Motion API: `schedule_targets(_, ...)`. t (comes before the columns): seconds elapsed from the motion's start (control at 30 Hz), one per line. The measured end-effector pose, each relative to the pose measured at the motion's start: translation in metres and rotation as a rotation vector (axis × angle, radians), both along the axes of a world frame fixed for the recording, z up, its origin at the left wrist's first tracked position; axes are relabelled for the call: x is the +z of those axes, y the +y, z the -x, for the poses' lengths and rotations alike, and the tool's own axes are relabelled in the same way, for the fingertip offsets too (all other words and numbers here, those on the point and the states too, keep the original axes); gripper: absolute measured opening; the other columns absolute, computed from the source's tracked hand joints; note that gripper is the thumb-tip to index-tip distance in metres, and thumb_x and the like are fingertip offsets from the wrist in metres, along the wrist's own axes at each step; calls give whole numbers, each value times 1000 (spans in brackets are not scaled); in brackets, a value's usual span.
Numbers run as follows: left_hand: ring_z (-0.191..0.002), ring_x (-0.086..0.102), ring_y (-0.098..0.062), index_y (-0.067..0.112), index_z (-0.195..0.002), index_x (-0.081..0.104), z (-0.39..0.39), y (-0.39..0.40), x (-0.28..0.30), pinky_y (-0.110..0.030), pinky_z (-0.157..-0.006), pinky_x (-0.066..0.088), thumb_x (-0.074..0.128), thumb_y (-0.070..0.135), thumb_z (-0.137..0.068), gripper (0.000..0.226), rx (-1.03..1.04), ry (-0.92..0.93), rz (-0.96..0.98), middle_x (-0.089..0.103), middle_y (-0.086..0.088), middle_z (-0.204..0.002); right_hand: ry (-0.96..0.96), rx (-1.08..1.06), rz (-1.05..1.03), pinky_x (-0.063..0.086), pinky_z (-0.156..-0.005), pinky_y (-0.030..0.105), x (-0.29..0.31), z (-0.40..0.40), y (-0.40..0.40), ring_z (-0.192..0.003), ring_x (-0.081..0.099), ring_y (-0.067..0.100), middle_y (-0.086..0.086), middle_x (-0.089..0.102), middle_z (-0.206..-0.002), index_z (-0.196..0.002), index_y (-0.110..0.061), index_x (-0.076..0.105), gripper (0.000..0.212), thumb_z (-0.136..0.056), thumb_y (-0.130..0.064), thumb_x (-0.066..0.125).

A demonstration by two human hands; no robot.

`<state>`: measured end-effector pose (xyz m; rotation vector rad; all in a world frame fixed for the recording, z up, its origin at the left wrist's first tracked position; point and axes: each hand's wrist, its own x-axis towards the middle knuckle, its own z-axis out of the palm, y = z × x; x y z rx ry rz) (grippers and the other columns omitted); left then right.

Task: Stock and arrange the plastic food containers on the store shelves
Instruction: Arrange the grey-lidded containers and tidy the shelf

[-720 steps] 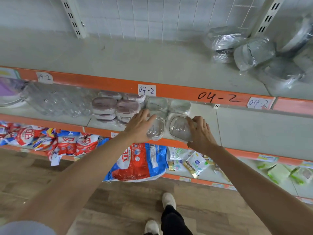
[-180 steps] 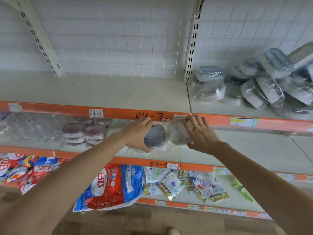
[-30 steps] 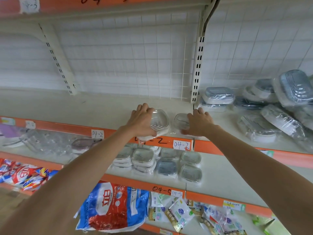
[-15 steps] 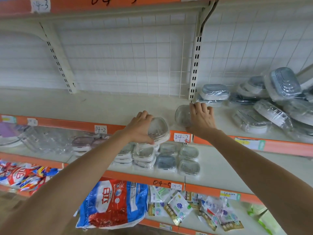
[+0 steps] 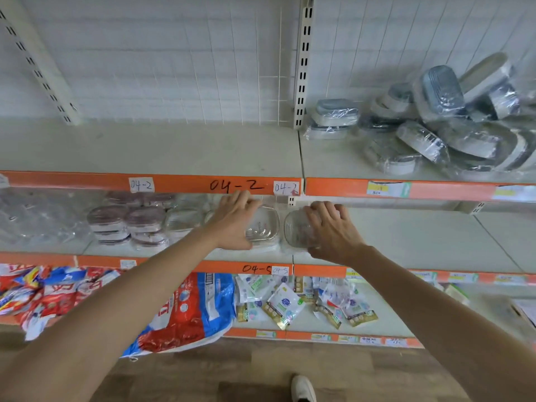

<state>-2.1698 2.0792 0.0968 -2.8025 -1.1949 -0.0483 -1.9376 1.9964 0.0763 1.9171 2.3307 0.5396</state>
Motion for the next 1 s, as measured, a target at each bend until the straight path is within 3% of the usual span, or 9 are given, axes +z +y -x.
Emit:
schedule_targets(0.13,-119,28,-21,14,-138,31,-10,-5,-32,-37,-96,25,71,32,-66,84,46,78,43,32,-5,-129,44,4,129,29,-101,37,-26,-6,-9,-120,39,27,10,37,-135,-141,-10,29,85,-73,-49,63)
schedule_targets(0.33,-134,28,-23,12,-148,19,-21,2,-72,-38,-106,23,72,44,-75,96,120,20,190,32,-6,-145,105,-43,241,27,-105,34,-57,-25,-5,-125,34,25,8,32,-139,-146,-9,19,93,-77,-58,60)
schedule_targets(0.53,-134,29,-23,11,-143,30,-42,20,-109,-35,-107,29,73,22,-75,81,207,-44,277,35,-8,-143,249,-95,317,24,-108,31,-92,-45,19,-127,34,25,8,33,-140,-145,-11,21,89,-79,-57,60)
schedule_targets(0.63,-133,29,-23,9,-143,31,-57,43,-133,-34,-109,28,70,14,-76,78,215,-82,257,36,-8,-141,304,-130,296,22,-109,31,-118,-56,42,-129,32,25,8,32,-142,-146,-10,21,89,-80,-55,62)
schedule_targets(0.8,-133,29,-25,10,-142,32,-86,101,-173,-36,-108,26,72,20,-77,78,259,-113,197,35,-9,-142,352,-188,204,19,-107,37,-163,-77,95,-130,29,29,11,33,-141,-143,-10,26,88,-77,-51,67)
schedule_targets(1.0,-132,29,-26,7,-138,36,-116,173,-225,-36,-108,28,69,4,-76,71,285,-189,99,37,-10,-140,437,-274,109,16,-107,44,-214,-98,166,-134,21,25,6,27,-145,-145,-15,23,87,-77,-43,69)
